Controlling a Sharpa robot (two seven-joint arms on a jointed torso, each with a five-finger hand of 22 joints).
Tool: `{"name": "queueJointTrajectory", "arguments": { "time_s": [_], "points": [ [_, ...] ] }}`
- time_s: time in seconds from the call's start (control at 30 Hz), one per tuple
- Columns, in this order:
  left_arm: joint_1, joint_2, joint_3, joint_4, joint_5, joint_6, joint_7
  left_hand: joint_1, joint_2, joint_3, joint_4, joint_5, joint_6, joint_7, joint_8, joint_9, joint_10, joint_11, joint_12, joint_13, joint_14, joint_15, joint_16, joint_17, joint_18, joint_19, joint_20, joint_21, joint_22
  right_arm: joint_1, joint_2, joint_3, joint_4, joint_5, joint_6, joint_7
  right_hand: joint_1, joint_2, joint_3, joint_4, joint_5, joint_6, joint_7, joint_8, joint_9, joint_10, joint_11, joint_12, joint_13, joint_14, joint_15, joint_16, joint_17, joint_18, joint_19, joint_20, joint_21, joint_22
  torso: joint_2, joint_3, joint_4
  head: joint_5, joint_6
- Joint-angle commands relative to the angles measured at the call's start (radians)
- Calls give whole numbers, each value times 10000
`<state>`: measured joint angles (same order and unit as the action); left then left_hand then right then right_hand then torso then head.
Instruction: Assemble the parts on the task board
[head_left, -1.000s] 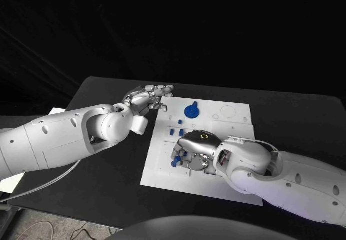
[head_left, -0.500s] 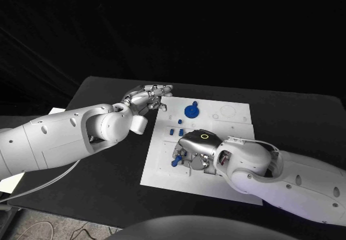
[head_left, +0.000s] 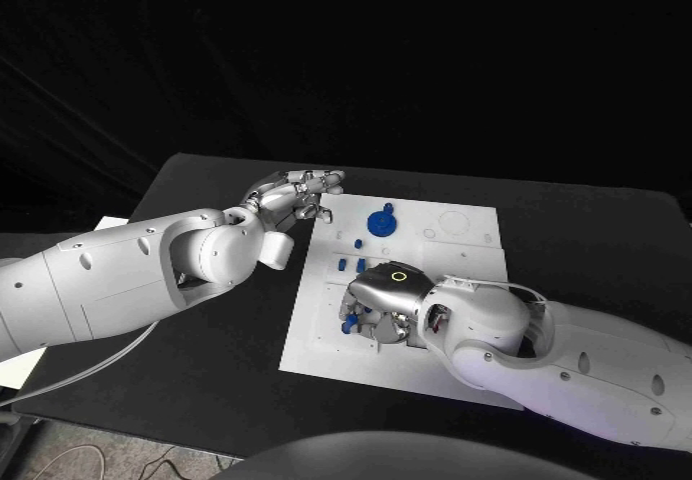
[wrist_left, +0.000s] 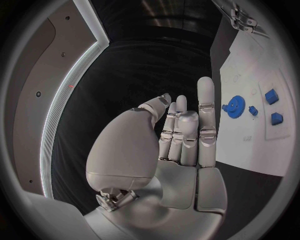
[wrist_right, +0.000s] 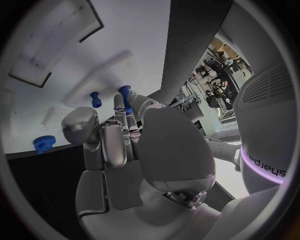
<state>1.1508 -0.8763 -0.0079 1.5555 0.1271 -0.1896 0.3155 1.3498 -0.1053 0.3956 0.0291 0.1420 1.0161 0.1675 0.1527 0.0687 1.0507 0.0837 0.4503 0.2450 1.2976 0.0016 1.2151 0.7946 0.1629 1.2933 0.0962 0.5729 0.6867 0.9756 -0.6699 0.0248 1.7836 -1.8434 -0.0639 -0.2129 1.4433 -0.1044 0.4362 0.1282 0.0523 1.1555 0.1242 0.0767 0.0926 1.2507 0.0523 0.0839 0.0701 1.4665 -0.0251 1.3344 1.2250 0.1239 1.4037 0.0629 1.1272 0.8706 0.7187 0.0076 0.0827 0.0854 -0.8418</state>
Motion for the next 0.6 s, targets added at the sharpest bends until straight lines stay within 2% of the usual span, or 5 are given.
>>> {"name": "queueJointTrajectory", "arguments": {
  "time_s": [0.03,0.2,0.33,0.47,0.6],
  "points": [
    [7,12,5,35,-55,151,48,70,-16,74,11,23,-62,-22,55,-6,-96,5,38,13,-42,1,-40,-7,185,-48,27,-30,-15,-33,50,-59,-37,-314,352,-180,-121,-98,-28,-37,30,33,8,-3,8,20,61,-87,4,449,-22,30,-22,-16,-12,35,54,-9,1,5,7,-10,2],
    [7,10,5,40,-55,146,46,70,-16,74,11,23,-62,-22,55,-6,-96,5,38,13,-42,1,-40,-7,185,-48,27,-30,-15,-33,102,-81,-70,-335,153,-152,-396,-266,-158,14,96,-146,80,-106,-36,-190,144,-213,-29,440,36,19,-44,-15,-41,76,30,-45,-9,-8,11,-31,12],
    [8,7,5,46,-55,148,41,70,-16,74,11,23,-62,-22,55,-6,-96,5,38,13,-42,1,-40,-7,185,-48,27,-30,-15,-33,129,-96,-105,-335,-70,-135,-602,-392,-284,53,120,-257,150,-123,-66,-572,239,-245,-58,423,117,-16,-100,-6,-79,138,-18,-115,3,-3,6,-30,32],
    [8,8,5,48,-55,167,29,70,-16,74,11,23,-62,-22,55,-6,-96,5,38,13,-42,1,-40,-7,185,-48,27,-30,-15,-34,152,-115,-156,-330,-322,-124,-818,-567,-581,51,121,-875,325,-165,-217,-1382,416,-212,-75,349,262,-204,-365,81,-286,268,-394,-649,5,7,3,-29,44],
    [8,7,5,46,-55,178,20,59,-17,81,14,22,-65,-21,60,-6,-105,9,48,12,-47,4,-41,-15,184,-49,30,-31,-15,-38,137,-127,-172,-330,-614,-118,-903,-616,-1017,25,152,-1483,387,-161,-279,-2212,521,-183,-71,213,341,-571,-860,206,-545,361,-937,-1390,9,12,6,-36,46]
  ]
}}
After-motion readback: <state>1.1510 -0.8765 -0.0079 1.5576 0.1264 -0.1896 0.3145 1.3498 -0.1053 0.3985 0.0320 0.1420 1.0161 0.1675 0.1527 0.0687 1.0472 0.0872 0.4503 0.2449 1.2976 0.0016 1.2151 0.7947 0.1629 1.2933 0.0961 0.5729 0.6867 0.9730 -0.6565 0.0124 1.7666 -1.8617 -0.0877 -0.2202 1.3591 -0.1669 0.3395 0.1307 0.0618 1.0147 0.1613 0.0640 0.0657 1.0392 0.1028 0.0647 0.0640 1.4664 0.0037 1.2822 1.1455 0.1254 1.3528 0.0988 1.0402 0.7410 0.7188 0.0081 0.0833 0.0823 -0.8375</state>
